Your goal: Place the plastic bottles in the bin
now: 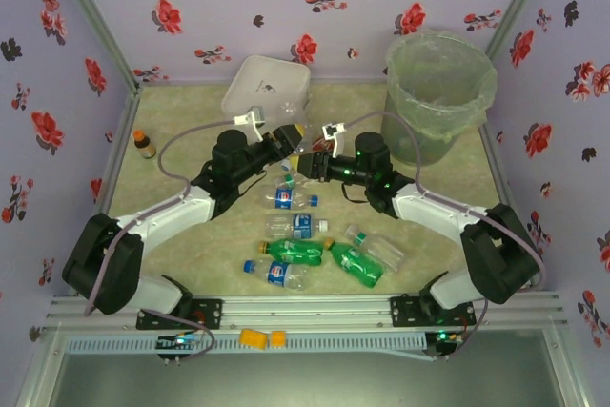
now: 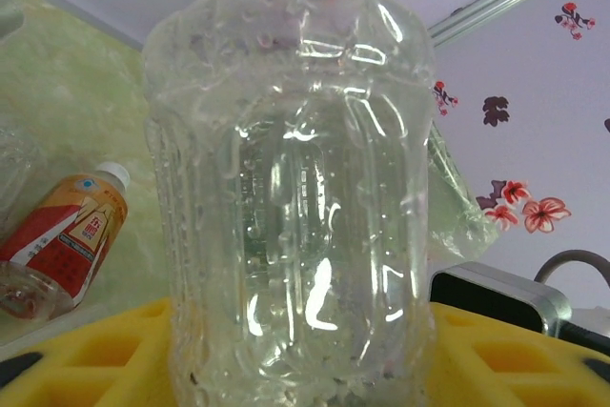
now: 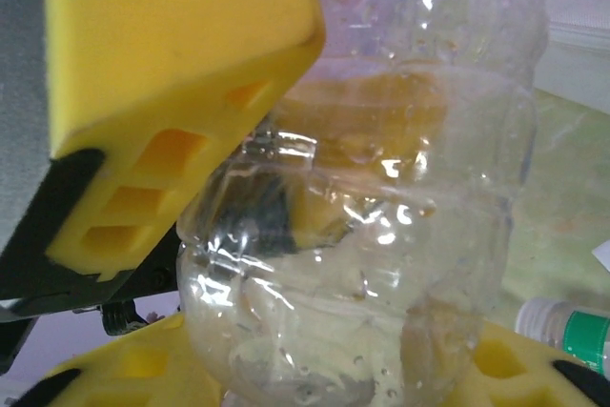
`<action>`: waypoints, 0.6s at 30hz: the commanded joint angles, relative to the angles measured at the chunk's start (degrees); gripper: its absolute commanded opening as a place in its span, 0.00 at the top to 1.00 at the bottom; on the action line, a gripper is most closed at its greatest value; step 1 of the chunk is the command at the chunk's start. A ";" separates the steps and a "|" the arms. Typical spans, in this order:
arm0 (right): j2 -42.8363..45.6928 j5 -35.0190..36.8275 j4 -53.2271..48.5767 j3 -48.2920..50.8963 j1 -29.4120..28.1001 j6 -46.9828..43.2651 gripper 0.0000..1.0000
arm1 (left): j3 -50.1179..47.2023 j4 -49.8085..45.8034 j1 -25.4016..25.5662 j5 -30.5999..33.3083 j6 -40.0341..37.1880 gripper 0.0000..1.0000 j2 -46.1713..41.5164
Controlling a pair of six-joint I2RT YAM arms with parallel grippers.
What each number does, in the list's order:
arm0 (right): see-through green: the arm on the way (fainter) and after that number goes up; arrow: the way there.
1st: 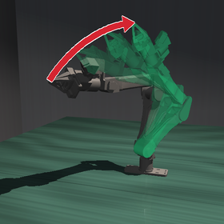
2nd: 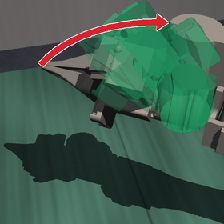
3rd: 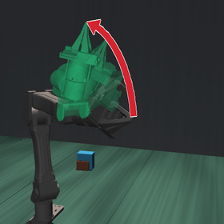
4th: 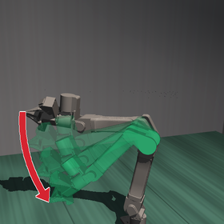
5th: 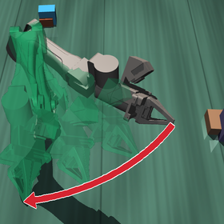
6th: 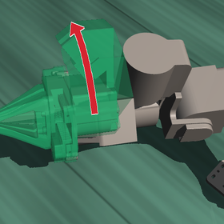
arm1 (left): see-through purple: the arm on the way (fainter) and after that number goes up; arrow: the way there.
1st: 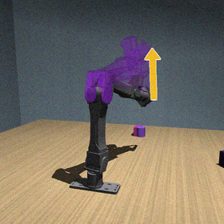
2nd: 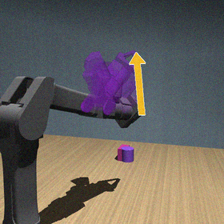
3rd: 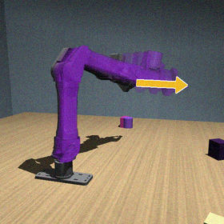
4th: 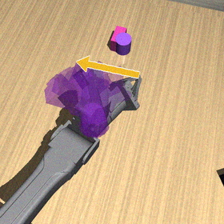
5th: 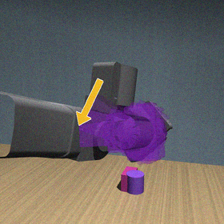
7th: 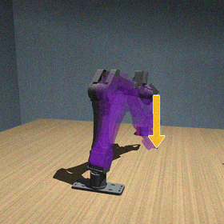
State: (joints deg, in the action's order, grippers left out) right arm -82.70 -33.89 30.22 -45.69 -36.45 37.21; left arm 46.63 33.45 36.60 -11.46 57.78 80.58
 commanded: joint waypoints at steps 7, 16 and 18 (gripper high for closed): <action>-0.09 0.17 1.14 -2.25 -0.12 -0.93 0.71 | -1.63 1.62 0.57 -0.02 -1.09 0.07 -2.00; 3.51 3.41 -10.25 -3.80 3.60 -5.03 0.70 | -0.91 -13.36 -2.28 8.10 -10.15 0.00 -13.13; 5.18 4.17 -15.00 -4.99 5.64 -6.44 0.70 | -1.34 -16.42 -3.67 10.42 -11.72 0.00 -16.19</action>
State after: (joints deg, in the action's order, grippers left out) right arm -80.97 -31.75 21.17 -47.77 -33.08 33.85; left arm 45.67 22.63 34.59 -5.96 50.92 68.27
